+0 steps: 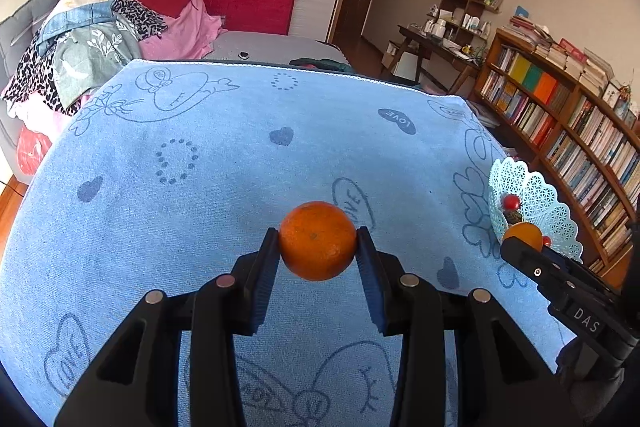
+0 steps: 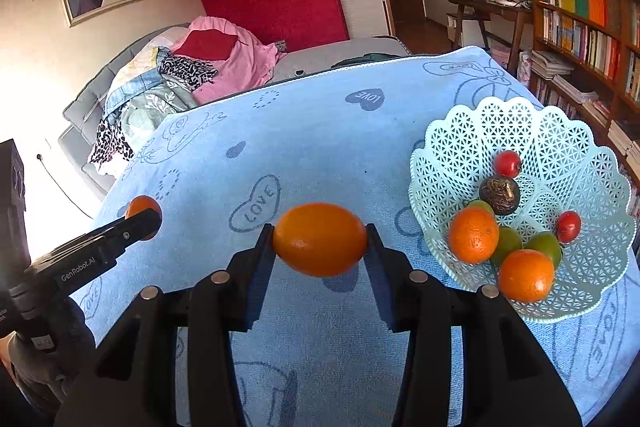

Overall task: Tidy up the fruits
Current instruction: 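Carry both held oranges over to the white lace basket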

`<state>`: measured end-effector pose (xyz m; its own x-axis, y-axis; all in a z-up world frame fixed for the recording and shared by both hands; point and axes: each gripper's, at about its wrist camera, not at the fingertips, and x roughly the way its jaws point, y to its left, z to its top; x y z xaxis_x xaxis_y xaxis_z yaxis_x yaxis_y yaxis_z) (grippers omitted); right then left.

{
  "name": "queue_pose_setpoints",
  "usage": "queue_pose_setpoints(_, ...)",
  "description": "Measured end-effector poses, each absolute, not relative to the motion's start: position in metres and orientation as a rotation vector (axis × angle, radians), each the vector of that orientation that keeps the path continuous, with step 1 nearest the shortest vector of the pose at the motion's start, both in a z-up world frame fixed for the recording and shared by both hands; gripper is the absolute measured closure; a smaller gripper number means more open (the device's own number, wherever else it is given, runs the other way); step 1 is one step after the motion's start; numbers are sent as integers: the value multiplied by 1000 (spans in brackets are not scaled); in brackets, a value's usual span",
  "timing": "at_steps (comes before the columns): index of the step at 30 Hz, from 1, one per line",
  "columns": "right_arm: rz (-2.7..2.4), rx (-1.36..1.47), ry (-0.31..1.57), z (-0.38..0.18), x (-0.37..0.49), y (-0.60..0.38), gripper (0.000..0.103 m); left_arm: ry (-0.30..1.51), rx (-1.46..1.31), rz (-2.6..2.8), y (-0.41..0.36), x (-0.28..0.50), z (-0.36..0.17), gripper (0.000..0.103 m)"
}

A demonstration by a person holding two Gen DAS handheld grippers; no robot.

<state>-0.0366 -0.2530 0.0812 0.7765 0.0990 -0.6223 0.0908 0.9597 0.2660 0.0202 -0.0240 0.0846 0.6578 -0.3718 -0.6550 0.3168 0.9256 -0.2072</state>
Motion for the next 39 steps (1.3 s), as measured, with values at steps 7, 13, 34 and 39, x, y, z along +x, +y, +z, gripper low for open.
queue_pose_setpoints(7,-31,315,664,85,-46,-271,57,750,-56,-422,-37,13,90,64)
queue_pose_setpoints(13,-68,341,645,88,-54,-289,57,748,-33,-444,-50,9,92,64)
queue_pose_setpoints(34,-213,410,615,80,-75,-354,57,751,43,-508,-95,1,91,64)
queue_pose_setpoints(39,-242,421,623,74,-75,-368,57,754,57,-519,-103,0,91,64)
